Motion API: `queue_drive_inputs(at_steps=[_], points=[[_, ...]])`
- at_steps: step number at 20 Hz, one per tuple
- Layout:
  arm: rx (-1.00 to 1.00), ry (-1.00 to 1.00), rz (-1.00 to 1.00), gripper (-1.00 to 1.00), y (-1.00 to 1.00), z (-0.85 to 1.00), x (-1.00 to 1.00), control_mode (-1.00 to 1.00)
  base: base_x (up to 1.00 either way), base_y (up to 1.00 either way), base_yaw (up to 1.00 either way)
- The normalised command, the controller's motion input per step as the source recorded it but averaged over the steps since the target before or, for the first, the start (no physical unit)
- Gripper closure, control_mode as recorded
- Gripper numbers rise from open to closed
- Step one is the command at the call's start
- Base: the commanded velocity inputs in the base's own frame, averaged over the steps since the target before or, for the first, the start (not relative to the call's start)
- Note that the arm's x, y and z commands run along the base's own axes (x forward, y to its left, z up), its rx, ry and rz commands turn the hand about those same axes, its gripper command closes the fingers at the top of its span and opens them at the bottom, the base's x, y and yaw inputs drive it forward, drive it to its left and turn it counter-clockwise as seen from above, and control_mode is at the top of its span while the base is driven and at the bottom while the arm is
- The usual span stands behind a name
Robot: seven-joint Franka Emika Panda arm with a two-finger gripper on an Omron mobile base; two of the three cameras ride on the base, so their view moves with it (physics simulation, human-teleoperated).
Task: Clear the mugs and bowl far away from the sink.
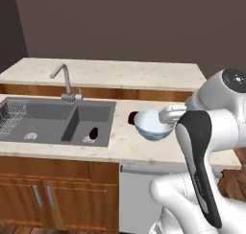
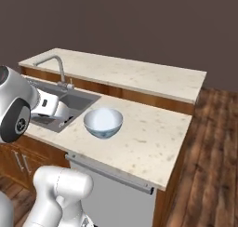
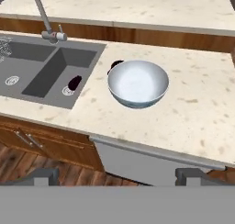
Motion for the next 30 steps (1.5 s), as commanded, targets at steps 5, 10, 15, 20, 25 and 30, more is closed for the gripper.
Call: queue_drive_inputs(at_steps=[5,10,15,20,25,30], points=[[0.00,0.00,0.00,-1.00,0.00,0.00,0.00,1.00,0.61,0.02,-0.15],[0.00,0.00,0.00,-1.00,0.00,0.00,0.00,1.00,0.31,-0.08,-0.19],[0.00,0.00,0.00,-1.00,0.00,0.00,0.00,1.00,0.28,0.00,-0.32],[0.00,0.00,0.00,-1.00,0.00,0.00,0.00,1.00,0.19,0.00,-0.37],[0.00,0.00,0.00,-1.00,0.00,0.00,0.00,1.00,0.35,0.07,-0.25],[0.00,0.00,0.00,-1.00,0.00,0.00,0.00,1.00,0.54,0.26,-0.06]])
